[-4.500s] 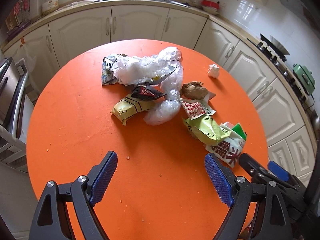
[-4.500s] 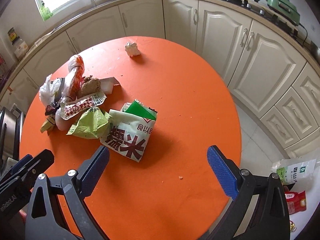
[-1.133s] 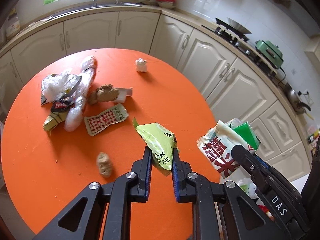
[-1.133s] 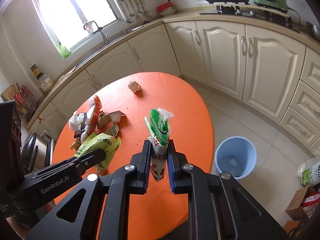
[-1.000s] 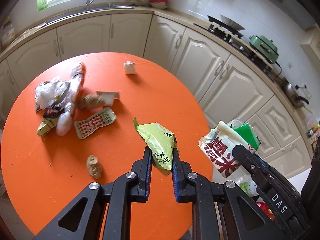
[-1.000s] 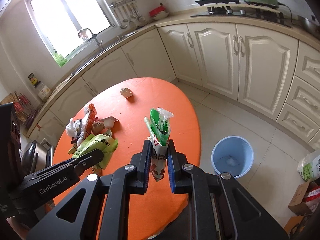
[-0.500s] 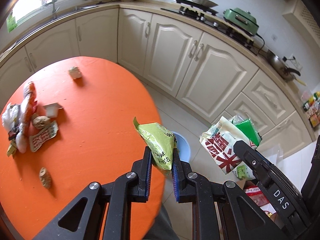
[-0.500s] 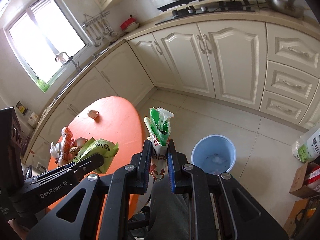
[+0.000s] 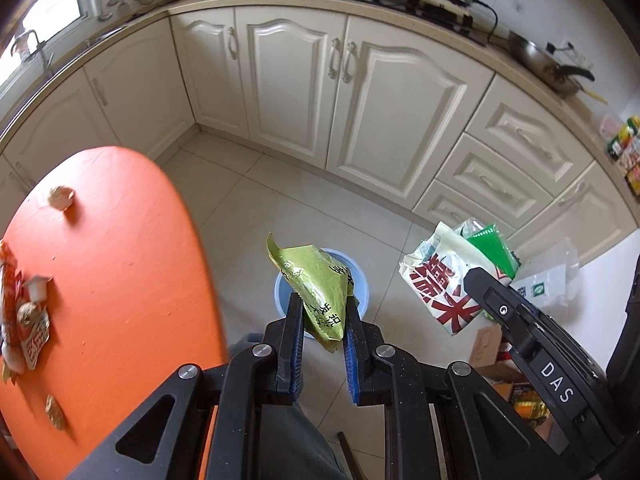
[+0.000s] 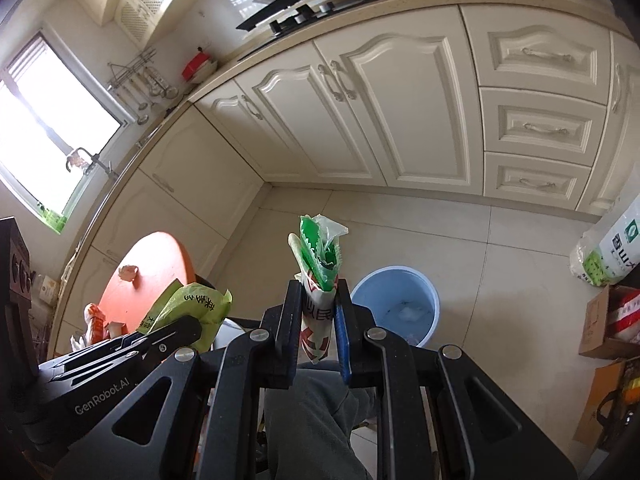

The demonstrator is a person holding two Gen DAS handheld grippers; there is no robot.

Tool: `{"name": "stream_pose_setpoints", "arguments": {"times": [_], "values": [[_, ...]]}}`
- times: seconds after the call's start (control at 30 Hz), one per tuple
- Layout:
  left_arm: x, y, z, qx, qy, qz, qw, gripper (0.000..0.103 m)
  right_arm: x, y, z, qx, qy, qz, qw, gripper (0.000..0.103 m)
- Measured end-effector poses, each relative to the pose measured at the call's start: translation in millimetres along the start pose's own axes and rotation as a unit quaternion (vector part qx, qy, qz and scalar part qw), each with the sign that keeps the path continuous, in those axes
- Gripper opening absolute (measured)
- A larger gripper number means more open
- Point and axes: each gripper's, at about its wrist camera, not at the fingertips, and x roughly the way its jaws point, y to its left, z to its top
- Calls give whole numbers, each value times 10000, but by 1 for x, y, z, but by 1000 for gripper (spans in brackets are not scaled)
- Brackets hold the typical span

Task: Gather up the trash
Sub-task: 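Carry the rice bag and green wrapper with both tools toward the bucket, then open the left tool to drop the green wrapper into the bucket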

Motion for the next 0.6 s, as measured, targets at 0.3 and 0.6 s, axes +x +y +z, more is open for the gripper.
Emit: {"name": "stream_pose_setpoints", "arguments": {"times": [0.3, 0.6], "values": [[65, -35, 53, 357, 149, 350, 9986, 22, 30, -36, 20, 274, 150, -193, 9993, 15], [102, -46, 66, 340, 239, 691, 9967, 58, 50, -43, 21, 325, 359, -304, 9984, 15]]}}
